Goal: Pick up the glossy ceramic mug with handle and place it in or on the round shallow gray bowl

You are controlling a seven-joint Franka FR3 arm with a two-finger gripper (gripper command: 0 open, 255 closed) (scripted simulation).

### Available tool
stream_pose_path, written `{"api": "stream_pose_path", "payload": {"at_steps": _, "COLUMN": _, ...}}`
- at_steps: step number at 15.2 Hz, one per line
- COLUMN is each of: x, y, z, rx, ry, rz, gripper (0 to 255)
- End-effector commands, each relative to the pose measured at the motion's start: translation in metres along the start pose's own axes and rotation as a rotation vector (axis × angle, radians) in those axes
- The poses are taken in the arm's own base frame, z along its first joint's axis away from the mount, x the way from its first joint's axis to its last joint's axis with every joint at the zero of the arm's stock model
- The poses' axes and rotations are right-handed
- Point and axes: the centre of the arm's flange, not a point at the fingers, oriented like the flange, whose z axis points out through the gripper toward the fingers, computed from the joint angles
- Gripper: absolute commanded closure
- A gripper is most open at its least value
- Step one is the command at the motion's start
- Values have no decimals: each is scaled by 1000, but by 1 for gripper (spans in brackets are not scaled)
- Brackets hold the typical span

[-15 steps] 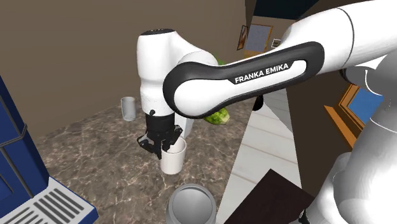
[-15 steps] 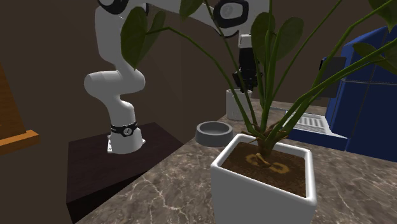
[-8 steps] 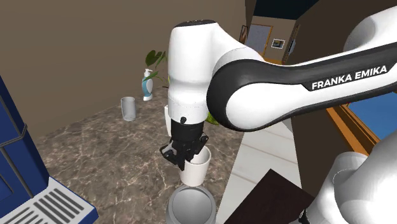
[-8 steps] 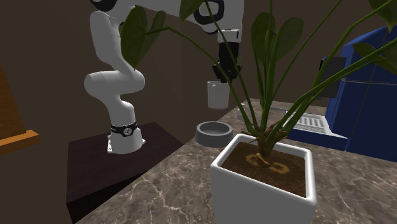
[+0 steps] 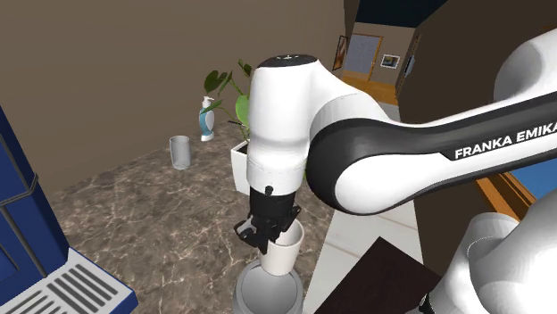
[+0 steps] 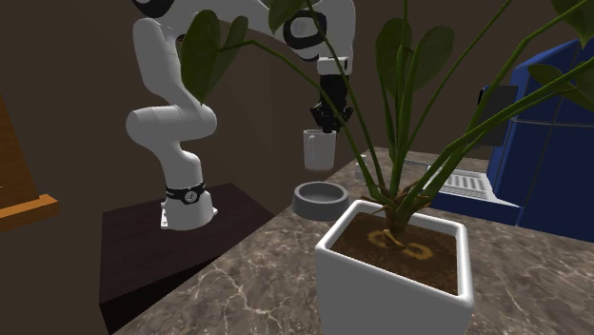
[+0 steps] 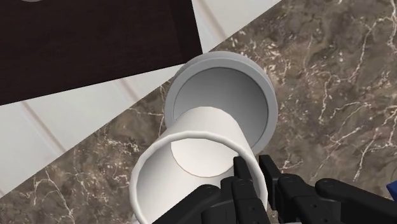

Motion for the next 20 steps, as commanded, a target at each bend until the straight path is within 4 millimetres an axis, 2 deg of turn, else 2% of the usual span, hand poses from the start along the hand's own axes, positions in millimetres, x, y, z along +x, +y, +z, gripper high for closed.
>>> {"api": "stream_pose_path", "payload": {"at_steps": 1, "x": 0, "y": -1, "z": 12, "rx": 0, "ry": 1, "rz": 0, "gripper": 255}}
{"api": "stream_pose_path", "payload": {"at_steps": 13, "x": -3, "y": -4, "z": 75, "rx": 0, "ry": 1, "rz": 0, "gripper": 255}}
{"api": "stream_pose_path", "payload": {"at_steps": 20, "x": -3, "y": -4, "z": 75, "rx": 0, "ry": 1, "rz": 0, "gripper": 255}}
